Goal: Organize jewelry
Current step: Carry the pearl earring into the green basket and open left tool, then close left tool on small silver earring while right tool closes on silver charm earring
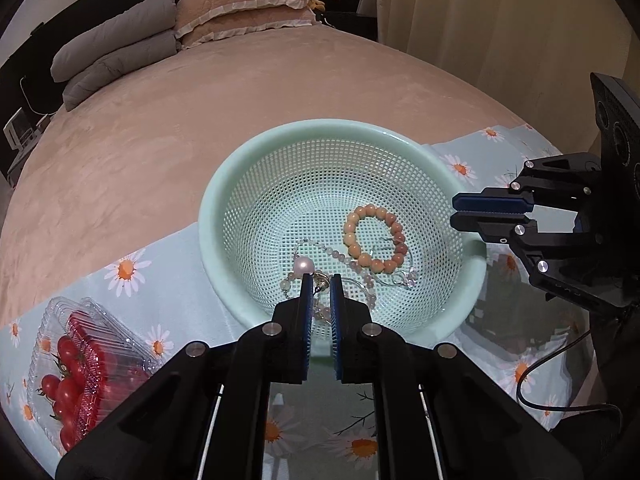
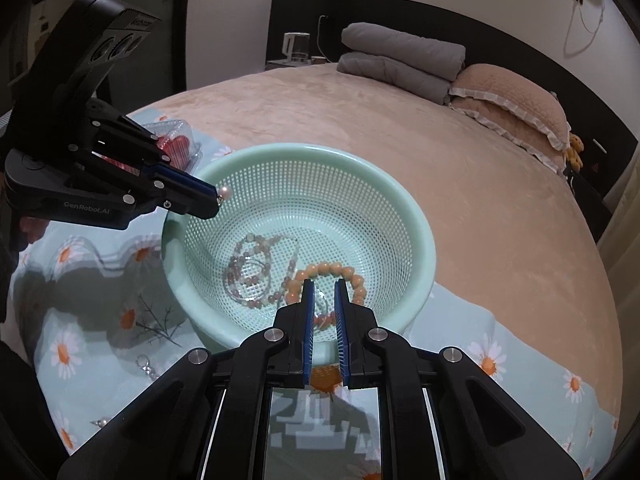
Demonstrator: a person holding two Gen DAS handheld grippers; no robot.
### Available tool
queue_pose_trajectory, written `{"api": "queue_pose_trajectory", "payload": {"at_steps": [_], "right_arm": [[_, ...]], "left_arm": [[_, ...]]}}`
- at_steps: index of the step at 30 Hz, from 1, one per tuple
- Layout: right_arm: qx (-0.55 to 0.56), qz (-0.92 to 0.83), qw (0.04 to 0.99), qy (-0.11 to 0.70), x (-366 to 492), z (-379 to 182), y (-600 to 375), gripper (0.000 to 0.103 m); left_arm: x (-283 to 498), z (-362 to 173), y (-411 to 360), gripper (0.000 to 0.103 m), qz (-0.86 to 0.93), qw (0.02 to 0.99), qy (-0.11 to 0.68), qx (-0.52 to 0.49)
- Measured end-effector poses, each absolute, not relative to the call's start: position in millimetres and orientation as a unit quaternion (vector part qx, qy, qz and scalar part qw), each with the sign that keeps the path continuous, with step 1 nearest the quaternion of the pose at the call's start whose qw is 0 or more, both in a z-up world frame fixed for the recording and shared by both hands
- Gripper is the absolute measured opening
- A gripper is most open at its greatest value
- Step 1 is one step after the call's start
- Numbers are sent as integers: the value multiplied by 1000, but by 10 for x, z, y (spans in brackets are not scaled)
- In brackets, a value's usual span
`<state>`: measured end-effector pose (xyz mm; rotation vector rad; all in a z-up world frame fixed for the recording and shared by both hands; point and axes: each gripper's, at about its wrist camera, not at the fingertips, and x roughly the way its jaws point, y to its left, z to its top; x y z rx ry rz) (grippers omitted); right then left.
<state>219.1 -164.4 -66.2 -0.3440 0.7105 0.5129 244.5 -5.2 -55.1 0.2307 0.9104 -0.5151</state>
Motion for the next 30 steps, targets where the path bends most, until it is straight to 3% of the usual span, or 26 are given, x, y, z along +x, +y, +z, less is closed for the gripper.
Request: {"api": "queue_pose_trajectory", "payload": {"at_steps": [1, 2, 3, 4, 5, 9, 15, 30], "right_arm": [[-164, 240, 894, 340, 2190, -660, -1668, 13], [-160, 233, 898, 337, 2185, -646, -1697, 24], [-154, 226, 903, 332, 2176, -624, -1733, 48], [-145, 215, 910, 323, 2157, -588, -1773, 60], [-137, 205, 918, 309, 2127, -543, -1814, 74], [-113, 190, 931, 289, 2039, -393, -1923, 86], [-124, 183, 930, 295, 1871, -333, -1911, 87], [-148, 200, 907, 340, 1286, -686, -1800, 87]], "left_arm": [[2454, -556, -40, 32, -236, 863, 432, 110], [2454, -542, -12, 46, -228, 869, 427, 106], [2441, -509, 29, 75, -222, 876, 418, 96], [2422, -473, 83, 83, -217, 882, 410, 84], [2405, -440, 127, 83, -217, 884, 407, 74], [2362, -370, 267, 91, -194, 889, 410, 67], [2198, -341, 397, 97, -189, 885, 422, 53], [1682, -769, 239, 97, -215, 851, 474, 71]]}}
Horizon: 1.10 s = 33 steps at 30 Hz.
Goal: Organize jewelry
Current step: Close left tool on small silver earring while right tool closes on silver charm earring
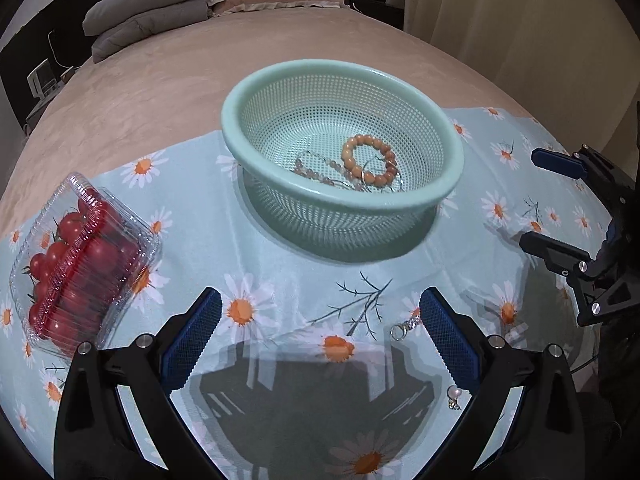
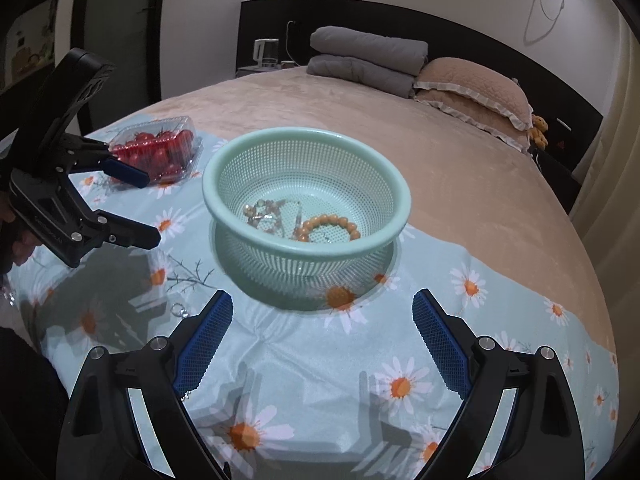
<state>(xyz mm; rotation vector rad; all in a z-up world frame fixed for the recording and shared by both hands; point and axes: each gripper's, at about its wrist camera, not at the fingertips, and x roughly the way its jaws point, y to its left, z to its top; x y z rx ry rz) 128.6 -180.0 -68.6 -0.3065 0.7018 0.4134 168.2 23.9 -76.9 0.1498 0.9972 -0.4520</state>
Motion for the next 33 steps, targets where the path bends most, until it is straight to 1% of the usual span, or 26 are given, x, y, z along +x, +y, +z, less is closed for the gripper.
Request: {"api": "queue_pose_trajectory", "payload": {"at_steps": [6, 9, 14, 17, 18, 19, 20, 21, 22, 23, 25, 26, 27, 28, 29, 31, 32, 33], "right_arm": [[-160, 222, 893, 357, 1079, -909, -1720, 87], [-148, 248, 886, 363, 993, -1010, -1686, 87], [-129, 278, 882, 358, 833, -1150, -1608, 86], [-130, 297, 873, 364, 783, -1223, -1523, 86], [-131, 301, 871, 364, 767, -1248, -1494, 84], [-132, 307, 868, 367, 758, -1275, -1465, 80], [-137, 310, 863, 374, 764, -1311, -1436, 65], [-144, 309, 858, 383, 775, -1352, -1405, 49], [-149, 310, 851, 396, 786, -1402, -1378, 45], [-149, 313, 848, 402, 786, -1434, -1366, 39], [-140, 318, 849, 399, 770, -1433, -1379, 31], [-140, 319, 847, 402, 772, -1440, -1380, 18], [-139, 319, 847, 402, 771, -1442, -1384, 16], [-135, 319, 847, 403, 771, -1440, -1394, 16], [-133, 320, 847, 403, 770, -1437, -1399, 16], [-130, 322, 846, 404, 767, -1427, -1410, 16], [-127, 323, 846, 406, 771, -1421, -1419, 16], [-125, 324, 845, 406, 775, -1415, -1429, 16]], "left_arm": [[1500, -968, 75, 97, -235, 838, 483, 98], [1457, -1068, 5, 97, -239, 833, 485, 114], [1477, -1188, -25, 97, -242, 832, 491, 92], [1453, -1249, -114, 97, -247, 830, 488, 105], [1447, -1259, -147, 97, -253, 830, 487, 104], [1441, -1268, -173, 97, -259, 829, 485, 101], [1437, -1275, -195, 97, -262, 830, 483, 100], [1438, -1289, -224, 95, -261, 830, 481, 104], [1434, -1305, -252, 89, -259, 831, 479, 112], [1429, -1326, -280, 85, -259, 830, 480, 119], [1414, -1355, -328, 69, -259, 829, 478, 135], [1405, -1366, -346, 66, -255, 830, 474, 144], [1400, -1370, -354, 60, -256, 830, 473, 145], [1399, -1369, -360, 49, -259, 830, 474, 142], [1401, -1363, -359, 44, -257, 831, 473, 142], [1417, -1361, -336, 29, -256, 829, 478, 135], [1429, -1367, -322, 25, -257, 826, 485, 128], [1439, -1367, -304, 17, -257, 824, 489, 122]]}}
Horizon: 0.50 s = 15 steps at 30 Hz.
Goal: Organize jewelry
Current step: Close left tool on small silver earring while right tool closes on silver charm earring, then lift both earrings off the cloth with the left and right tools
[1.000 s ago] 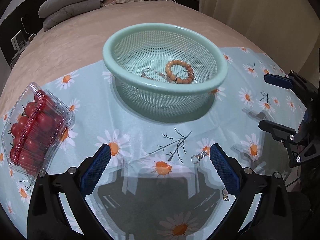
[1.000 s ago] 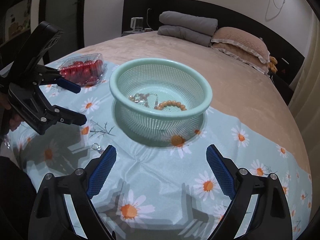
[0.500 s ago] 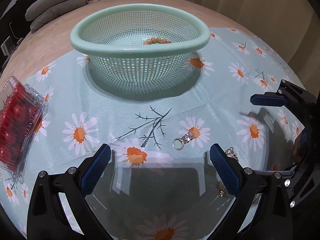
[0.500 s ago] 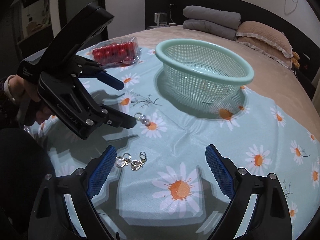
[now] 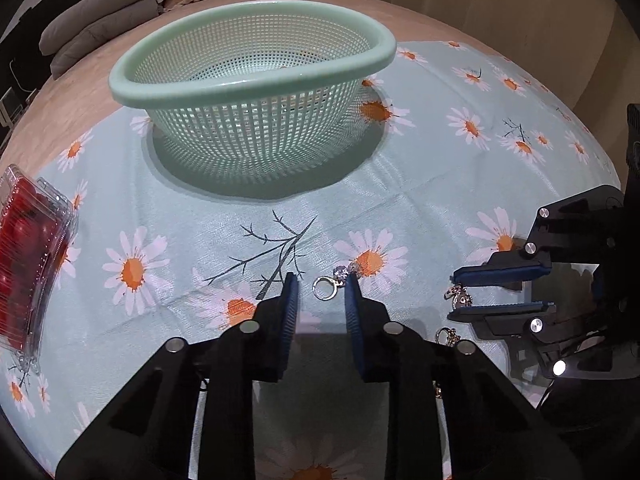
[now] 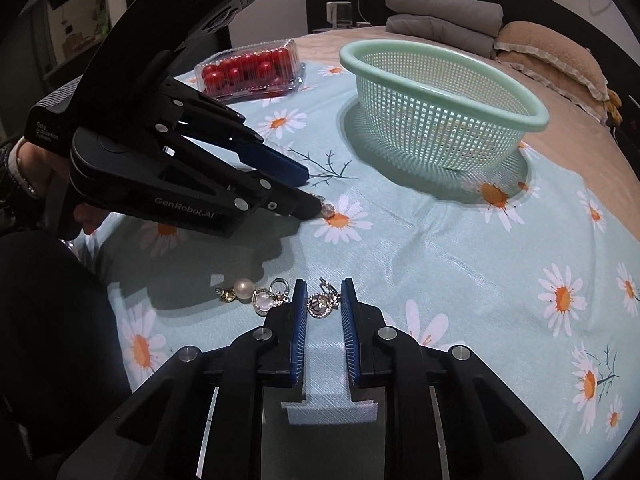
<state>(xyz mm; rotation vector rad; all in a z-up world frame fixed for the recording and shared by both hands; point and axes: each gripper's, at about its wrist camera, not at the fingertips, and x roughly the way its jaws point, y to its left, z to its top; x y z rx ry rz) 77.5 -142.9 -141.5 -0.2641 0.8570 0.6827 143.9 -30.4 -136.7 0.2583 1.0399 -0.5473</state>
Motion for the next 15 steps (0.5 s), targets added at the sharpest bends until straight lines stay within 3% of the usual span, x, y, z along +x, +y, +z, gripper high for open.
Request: {"api": "queue_pose_trajectory", "payload": {"at_steps": [1, 5, 15], "right_arm": [[-123, 325, 845, 406, 771, -1408, -1438, 16], [-119, 327, 844, 408, 753, -1395, -1463, 16], [-118, 323, 849, 400, 683, -1308, -1542, 16]], "left_arm": [[1439, -1358, -282, 10, -260, 823, 492, 115], [1439, -1350, -272, 4, -270, 818, 498, 104], [1307, -1207, -233, 2, -295, 802, 506, 117]]}}
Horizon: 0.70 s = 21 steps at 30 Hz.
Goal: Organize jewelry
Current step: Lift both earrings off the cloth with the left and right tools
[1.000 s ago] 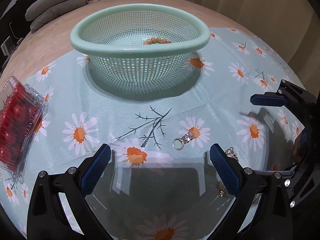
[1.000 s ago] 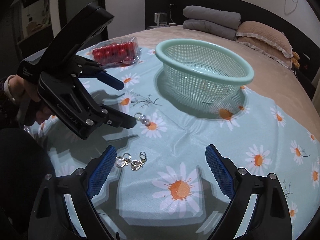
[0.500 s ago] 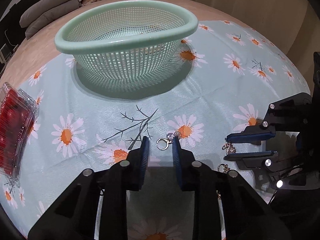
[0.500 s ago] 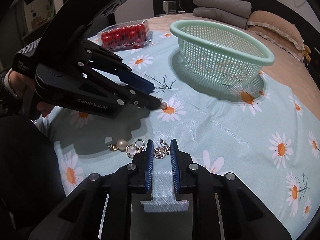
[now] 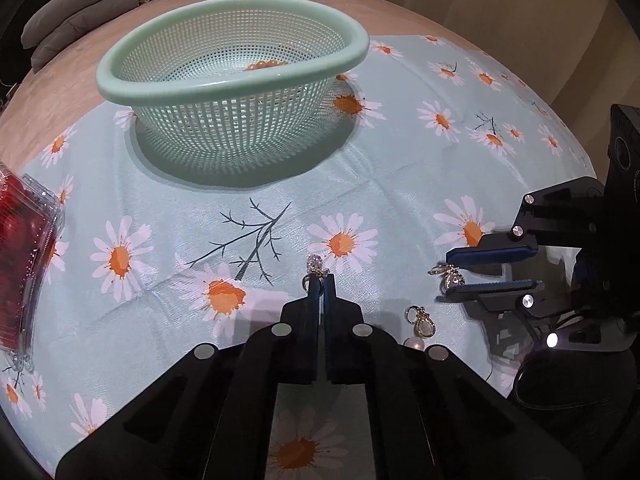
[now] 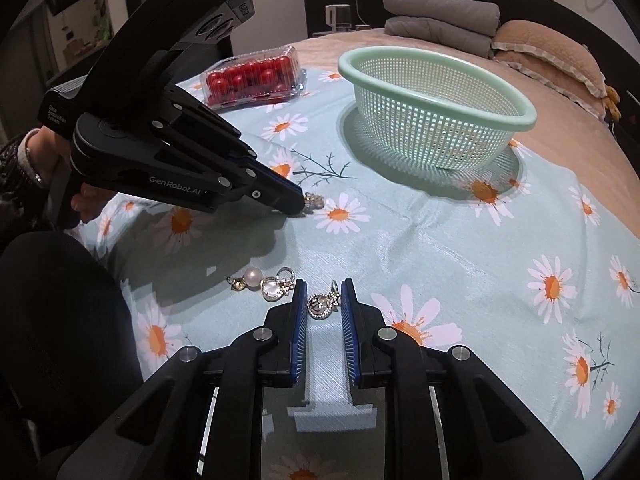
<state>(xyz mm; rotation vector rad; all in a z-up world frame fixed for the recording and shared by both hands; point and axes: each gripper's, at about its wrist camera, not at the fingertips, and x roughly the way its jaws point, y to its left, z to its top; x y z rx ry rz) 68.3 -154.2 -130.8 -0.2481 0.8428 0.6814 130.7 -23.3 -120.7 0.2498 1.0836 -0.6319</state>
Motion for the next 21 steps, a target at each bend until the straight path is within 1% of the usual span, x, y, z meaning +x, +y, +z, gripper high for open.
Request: {"api": "queue_pose_trajectory", "payload": {"at_steps": [8, 18, 20, 21], "right_arm": [[-126, 316, 862, 376, 681, -1027, -1637, 16], [-157, 315, 885, 303, 864, -293, -1641, 16], [-161, 318, 886, 296, 894, -230, -1619, 16], [-163, 319, 886, 294, 895, -223, -1609, 16]], "left_arm": [[1274, -865, -103, 2, -290, 815, 486, 127], [1421, -294, -24, 2, -283, 839, 443, 140], [1377, -336, -101, 9, -289, 833, 443, 163], [1349, -391, -134, 30, -293, 828, 446, 174]]}}
